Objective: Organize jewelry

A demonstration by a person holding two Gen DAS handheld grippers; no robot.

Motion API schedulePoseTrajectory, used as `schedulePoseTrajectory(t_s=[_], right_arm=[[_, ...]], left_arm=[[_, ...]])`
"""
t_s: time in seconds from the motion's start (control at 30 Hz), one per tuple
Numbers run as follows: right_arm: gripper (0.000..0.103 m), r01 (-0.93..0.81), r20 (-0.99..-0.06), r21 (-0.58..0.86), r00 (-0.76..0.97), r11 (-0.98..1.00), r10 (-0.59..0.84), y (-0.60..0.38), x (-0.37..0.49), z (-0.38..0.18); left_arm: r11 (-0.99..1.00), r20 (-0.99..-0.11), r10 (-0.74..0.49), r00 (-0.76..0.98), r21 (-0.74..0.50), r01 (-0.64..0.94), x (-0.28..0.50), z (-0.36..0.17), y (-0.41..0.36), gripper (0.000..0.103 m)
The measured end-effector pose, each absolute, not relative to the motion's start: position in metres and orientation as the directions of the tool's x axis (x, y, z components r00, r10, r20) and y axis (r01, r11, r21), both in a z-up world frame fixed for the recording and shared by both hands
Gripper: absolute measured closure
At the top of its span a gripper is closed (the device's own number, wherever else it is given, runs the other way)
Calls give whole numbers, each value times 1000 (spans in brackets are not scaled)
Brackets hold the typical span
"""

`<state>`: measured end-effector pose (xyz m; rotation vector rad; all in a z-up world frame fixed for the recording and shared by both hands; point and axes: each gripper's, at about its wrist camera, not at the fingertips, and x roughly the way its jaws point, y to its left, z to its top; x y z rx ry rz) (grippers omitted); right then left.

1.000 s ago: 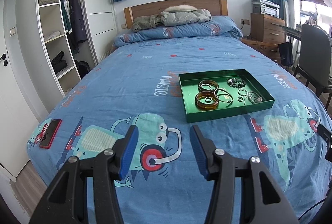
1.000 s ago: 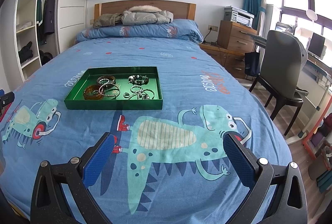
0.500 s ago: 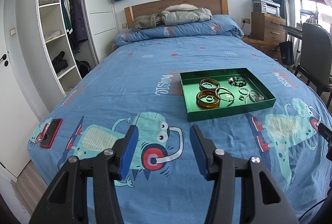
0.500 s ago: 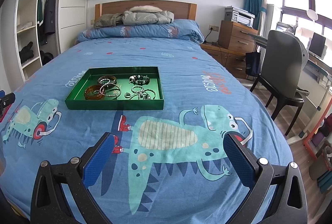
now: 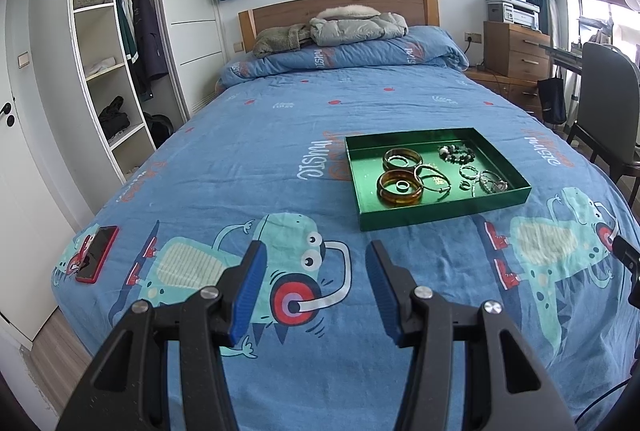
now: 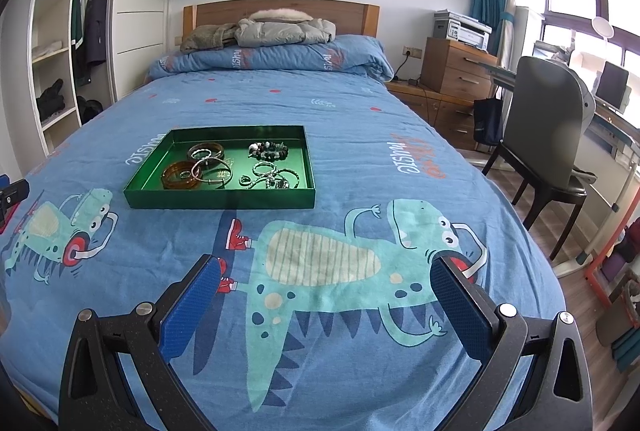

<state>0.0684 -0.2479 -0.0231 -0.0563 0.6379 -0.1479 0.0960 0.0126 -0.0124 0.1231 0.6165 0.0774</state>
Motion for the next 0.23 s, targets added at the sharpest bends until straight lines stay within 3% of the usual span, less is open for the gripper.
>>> schedulePoseTrajectory(t_s=[0.23], right_arm=[[0, 125, -590, -96, 792, 988, -157, -249, 68, -23]], left_arm=[[990, -578, 103, 809, 134, -30, 96, -14, 11, 54]])
